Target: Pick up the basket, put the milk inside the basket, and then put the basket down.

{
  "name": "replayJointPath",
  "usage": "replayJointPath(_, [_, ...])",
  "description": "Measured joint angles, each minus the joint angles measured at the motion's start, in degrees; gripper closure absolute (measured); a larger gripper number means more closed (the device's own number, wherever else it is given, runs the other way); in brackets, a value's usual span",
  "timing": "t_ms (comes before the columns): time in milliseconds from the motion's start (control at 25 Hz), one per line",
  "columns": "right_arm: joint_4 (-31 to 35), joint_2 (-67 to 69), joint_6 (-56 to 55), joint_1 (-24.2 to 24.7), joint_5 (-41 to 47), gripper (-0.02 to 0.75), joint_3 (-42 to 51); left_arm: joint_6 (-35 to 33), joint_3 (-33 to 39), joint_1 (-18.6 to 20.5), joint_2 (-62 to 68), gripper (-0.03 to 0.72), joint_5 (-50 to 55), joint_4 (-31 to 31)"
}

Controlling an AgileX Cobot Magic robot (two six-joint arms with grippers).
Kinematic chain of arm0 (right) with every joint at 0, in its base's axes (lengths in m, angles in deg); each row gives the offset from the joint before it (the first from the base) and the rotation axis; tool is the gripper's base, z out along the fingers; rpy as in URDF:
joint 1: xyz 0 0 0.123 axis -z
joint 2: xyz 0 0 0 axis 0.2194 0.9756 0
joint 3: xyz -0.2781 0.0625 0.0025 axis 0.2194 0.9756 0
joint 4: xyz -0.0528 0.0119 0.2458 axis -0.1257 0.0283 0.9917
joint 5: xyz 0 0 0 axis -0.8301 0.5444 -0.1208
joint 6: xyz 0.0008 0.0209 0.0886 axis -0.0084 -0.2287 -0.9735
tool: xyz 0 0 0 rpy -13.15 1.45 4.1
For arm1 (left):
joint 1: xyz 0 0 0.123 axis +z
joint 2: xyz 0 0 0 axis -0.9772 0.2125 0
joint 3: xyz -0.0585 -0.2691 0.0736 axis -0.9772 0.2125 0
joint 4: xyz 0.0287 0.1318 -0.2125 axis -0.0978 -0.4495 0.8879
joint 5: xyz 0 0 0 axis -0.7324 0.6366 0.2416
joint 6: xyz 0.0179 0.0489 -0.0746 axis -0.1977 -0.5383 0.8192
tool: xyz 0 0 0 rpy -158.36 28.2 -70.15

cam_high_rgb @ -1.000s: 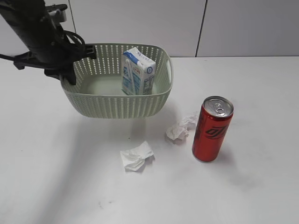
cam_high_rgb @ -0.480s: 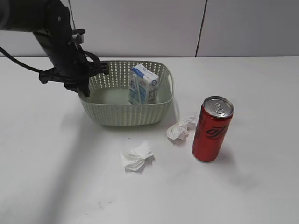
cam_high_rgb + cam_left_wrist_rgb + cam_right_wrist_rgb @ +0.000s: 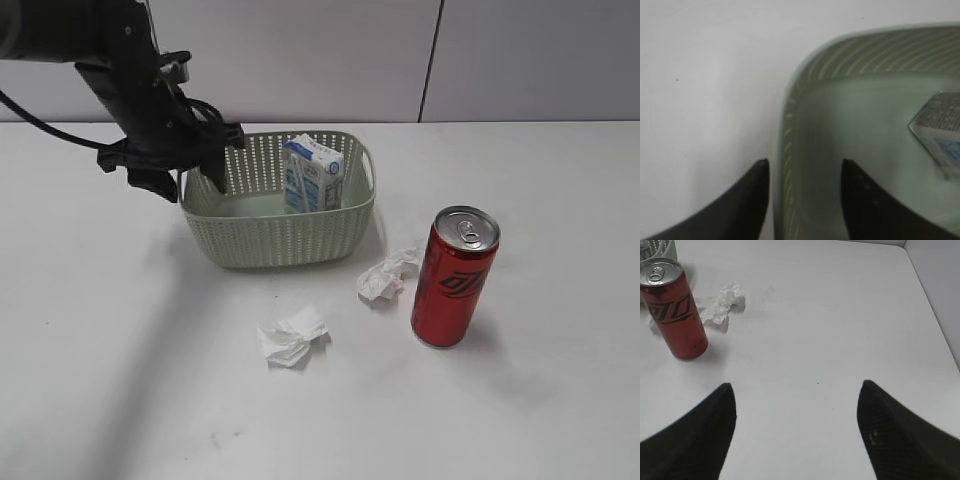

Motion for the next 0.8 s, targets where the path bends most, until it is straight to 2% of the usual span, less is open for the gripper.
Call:
replayJointPath(80, [0.0, 0.0, 0.0, 0.0, 0.0, 0.146, 0.0, -0.12, -0.7, 0.0, -0.26, 0.137, 2.09, 0.2])
replayJointPath(200, [0.0, 0.0, 0.0, 0.0, 0.0, 0.146, 0.0, -1.03, -3.63, 1.12, -1.38, 0.07, 7.16, 0.54])
replayJointPath(480, [0.0, 0.0, 0.0, 0.0, 0.0, 0.146, 0.0, -8.55, -13.92, 7.22, -6.06, 0.053, 21.57, 1.46])
replayJointPath(640, [0.0, 0.0, 0.0, 0.0, 0.0, 0.146, 0.0, -12.52, -14.12, 13.92, -9.59, 0.054, 25.66, 1.74])
replayJointPath(800, [0.0, 0.0, 0.0, 0.0, 0.0, 0.146, 0.0, -16.26, -9.48, 19.59, -15.57, 0.06, 26.07, 1.62])
